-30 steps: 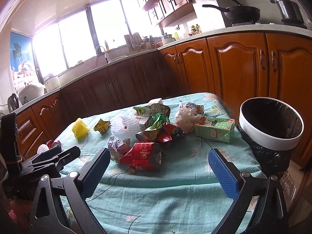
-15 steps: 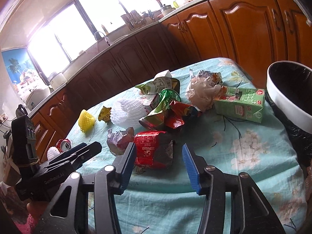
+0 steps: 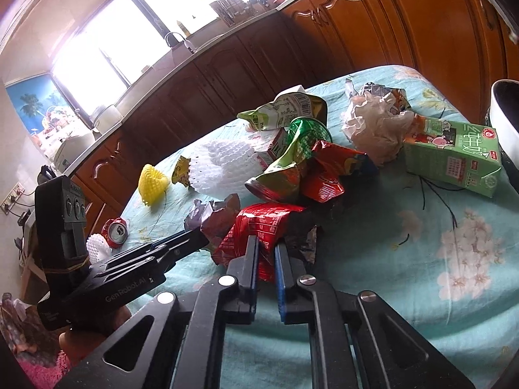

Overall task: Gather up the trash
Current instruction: 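Grasp the crumpled silver wrapper with the left tool while the right tool grasps the red snack bag, then carry both held items over the trash bin and open both tools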

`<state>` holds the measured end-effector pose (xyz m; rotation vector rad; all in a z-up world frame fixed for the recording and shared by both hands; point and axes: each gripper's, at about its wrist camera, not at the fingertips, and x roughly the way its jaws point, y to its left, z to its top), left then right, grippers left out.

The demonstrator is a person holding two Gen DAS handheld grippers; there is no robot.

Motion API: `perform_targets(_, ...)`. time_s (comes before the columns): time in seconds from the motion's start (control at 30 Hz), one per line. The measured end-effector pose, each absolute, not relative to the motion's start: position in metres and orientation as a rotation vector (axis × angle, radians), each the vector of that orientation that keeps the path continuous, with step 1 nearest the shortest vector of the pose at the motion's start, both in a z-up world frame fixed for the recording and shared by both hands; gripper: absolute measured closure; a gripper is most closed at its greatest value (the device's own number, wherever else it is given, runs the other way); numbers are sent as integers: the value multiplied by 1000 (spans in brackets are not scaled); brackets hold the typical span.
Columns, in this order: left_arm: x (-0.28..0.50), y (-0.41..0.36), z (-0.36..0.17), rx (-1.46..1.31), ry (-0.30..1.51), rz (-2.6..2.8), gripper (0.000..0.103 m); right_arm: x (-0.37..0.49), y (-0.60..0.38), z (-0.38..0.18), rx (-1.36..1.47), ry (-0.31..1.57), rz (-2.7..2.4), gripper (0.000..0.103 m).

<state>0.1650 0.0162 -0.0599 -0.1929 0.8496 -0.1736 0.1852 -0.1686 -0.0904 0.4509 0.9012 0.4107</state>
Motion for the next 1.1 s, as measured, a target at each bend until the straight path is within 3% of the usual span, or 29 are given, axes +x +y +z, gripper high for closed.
perform_targets(0.5,128,-24,-12,-159,761,-325,92,141,-234,-50,461,784,320,103)
perform_targets(1.1,172,-138,-11,-23,802,-544,92,117,-360,-34,513,702,67,103)
